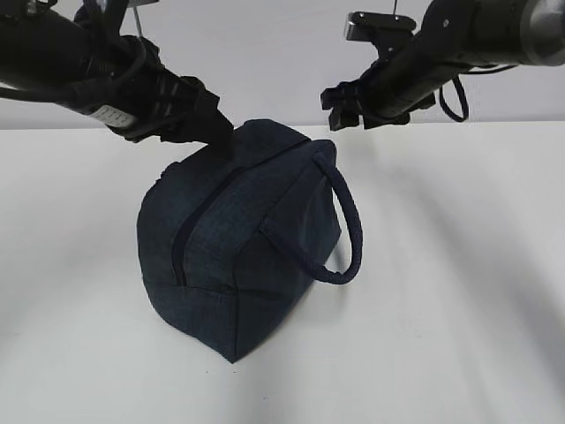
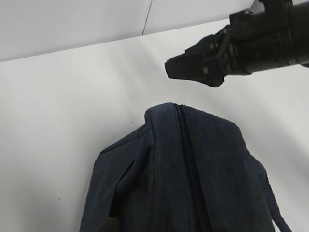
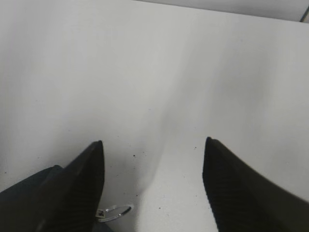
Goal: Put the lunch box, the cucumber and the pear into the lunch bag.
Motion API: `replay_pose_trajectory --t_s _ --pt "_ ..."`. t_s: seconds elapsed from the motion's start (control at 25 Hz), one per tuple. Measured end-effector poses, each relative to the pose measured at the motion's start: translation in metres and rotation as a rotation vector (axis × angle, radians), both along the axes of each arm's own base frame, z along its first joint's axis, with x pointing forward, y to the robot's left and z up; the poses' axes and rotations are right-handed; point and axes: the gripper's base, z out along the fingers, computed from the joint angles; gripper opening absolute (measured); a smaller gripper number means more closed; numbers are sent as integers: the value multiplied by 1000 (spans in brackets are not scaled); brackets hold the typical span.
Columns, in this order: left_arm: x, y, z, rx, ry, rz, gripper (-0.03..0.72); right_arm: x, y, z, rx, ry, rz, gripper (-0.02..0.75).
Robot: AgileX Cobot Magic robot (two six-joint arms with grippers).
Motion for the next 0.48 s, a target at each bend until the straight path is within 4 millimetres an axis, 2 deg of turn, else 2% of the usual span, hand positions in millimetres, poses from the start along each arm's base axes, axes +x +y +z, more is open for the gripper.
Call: replay_pose_trajectory --t_s 0.12,0.2,0.48 --pt "-1 1 -1 20 3 -12 377 -3 1 14 -12 5 32 526" --pt "-2 2 -2 35 13 -8 357 -9 1 24 -14 21 47 526" --pt "-11 19 8 166 20 59 312 -38 -4 57 -53 131 107 479"
